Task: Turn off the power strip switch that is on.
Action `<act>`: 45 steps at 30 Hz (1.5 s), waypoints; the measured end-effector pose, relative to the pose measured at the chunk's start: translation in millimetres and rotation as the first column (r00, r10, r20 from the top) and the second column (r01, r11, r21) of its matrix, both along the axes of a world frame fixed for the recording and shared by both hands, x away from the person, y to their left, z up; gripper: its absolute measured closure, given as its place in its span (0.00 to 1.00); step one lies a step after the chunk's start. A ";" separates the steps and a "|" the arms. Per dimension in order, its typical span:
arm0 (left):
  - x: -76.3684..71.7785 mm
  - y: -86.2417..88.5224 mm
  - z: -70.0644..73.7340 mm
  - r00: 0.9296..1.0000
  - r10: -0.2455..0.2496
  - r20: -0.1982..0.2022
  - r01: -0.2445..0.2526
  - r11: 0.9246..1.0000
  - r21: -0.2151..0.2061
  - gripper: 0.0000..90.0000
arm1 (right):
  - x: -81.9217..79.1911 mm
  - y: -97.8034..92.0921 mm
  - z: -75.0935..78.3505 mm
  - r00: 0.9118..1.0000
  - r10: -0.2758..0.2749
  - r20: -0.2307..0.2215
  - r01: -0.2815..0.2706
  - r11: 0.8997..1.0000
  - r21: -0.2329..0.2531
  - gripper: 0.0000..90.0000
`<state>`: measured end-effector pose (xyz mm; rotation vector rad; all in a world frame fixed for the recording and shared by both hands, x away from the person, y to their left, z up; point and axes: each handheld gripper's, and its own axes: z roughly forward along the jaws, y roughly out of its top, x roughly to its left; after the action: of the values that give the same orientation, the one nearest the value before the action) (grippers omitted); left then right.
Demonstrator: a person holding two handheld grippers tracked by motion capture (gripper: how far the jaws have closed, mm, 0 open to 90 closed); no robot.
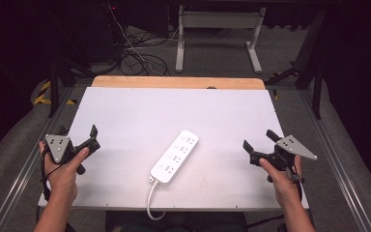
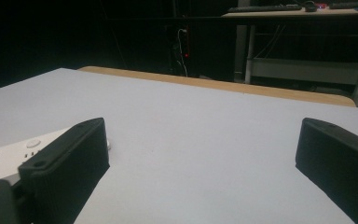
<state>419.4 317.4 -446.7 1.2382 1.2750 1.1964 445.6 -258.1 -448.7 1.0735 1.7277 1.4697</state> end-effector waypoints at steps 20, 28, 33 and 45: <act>0.8 -4.7 1.2 1.000 -0.025 0.017 0.025 1.000 -0.009 0.05 | 1.1 0.1 0.3 1.000 0.003 0.004 -0.003 1.000 -0.016 0.03; -1.2 -4.4 2.8 1.000 -0.030 0.005 0.030 0.999 -0.037 0.16 | 2.5 3.3 0.3 1.000 0.011 0.000 -0.011 1.000 -0.019 0.03; -0.5 -5.1 4.4 0.999 -0.048 -0.004 0.048 0.998 -0.040 0.32 | 1.0 1.8 0.7 1.000 0.006 0.003 -0.006 1.000 -0.012 0.03; -0.8 -0.2 9.7 0.985 -0.166 -0.052 0.159 0.981 -0.110 0.81 | -2.0 -0.5 0.0 1.000 0.001 0.000 -0.001 1.000 -0.019 0.03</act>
<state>418.6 317.1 -436.9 1.2839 1.2397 0.9693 443.6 -258.6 -448.7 1.0626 1.7390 1.4506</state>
